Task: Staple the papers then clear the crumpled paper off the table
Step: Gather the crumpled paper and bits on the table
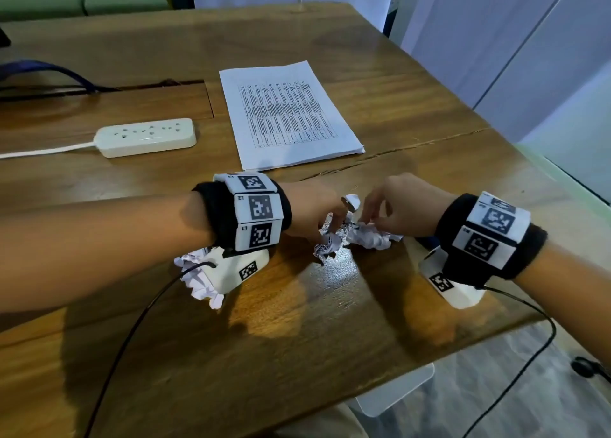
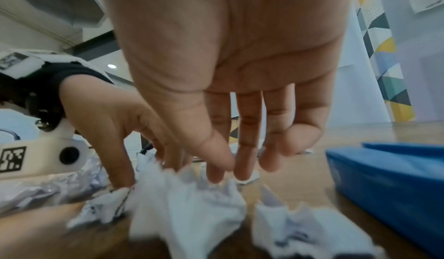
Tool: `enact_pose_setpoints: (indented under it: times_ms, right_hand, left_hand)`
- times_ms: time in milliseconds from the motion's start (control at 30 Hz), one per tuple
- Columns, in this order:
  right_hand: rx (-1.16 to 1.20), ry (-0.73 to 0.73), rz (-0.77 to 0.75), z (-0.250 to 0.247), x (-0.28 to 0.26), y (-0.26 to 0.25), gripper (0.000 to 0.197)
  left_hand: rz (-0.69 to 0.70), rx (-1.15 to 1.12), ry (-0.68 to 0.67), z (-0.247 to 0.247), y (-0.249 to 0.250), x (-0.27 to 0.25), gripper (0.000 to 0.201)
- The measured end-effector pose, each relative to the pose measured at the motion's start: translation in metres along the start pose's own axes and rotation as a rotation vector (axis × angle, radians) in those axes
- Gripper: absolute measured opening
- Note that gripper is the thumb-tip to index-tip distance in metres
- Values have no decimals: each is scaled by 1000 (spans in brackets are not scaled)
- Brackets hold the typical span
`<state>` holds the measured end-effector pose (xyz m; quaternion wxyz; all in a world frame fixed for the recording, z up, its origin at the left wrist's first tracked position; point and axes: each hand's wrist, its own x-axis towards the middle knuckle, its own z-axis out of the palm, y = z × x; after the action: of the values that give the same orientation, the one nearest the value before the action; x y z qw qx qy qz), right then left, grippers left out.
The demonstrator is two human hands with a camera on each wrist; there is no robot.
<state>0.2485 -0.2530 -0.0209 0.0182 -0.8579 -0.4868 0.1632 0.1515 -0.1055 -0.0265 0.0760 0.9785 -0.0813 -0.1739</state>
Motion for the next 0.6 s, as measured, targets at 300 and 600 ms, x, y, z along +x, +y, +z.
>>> enact_pose_setpoints:
  times_ms: [300,600]
  right_hand:
    - [5,-70,-78,7,-4,-12,8]
    - [18,-16,-17,-2,-5,-7,19]
  left_hand:
    - [-72,-98,18,1,-10,-9,19]
    - [-53,-45,-66,8,-24,-31,25]
